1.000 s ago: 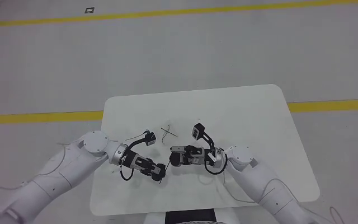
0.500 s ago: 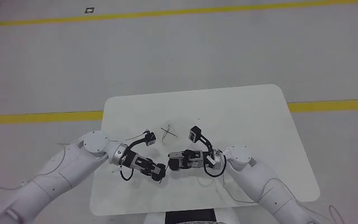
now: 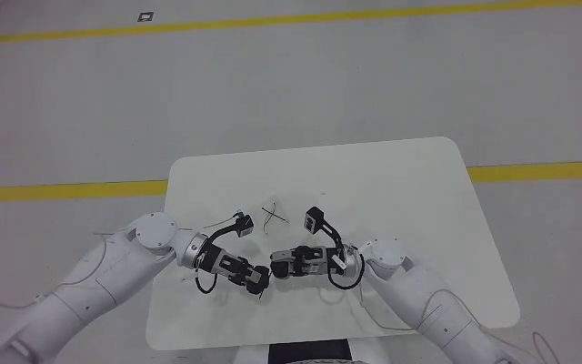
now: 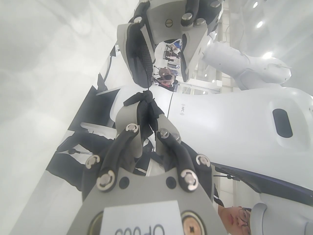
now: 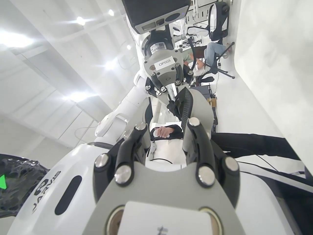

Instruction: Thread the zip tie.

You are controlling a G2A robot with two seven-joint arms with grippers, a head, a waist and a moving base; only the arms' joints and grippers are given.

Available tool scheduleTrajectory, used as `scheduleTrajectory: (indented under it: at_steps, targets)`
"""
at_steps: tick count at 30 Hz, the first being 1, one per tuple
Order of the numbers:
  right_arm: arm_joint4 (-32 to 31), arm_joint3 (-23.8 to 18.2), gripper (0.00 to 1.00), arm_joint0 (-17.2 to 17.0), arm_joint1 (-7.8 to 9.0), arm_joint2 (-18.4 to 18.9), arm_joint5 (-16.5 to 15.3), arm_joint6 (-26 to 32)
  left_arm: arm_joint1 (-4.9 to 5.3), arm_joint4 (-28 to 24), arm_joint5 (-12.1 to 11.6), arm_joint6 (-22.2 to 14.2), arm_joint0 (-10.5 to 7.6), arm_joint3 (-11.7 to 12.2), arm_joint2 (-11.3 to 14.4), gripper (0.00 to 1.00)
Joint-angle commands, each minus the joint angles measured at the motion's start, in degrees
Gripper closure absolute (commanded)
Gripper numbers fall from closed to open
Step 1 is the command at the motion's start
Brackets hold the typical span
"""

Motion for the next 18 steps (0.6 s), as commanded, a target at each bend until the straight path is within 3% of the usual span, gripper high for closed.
scheduleTrajectory:
  at_steps: [1, 18]
  targets:
    - [-0.16, 0.08, 0.76, 0.12, -0.01, -0.11, 0.08, -0.07, 0.0, 0.0, 0.0, 0.0, 0.0, 0.0, 0.0, 1.0]
    - [-0.23, 1.32, 0.82, 0.43, 0.13, 0.27, -0.48, -0.38, 0.0, 0.0, 0.0, 0.0, 0.0, 0.0, 0.0, 1.0]
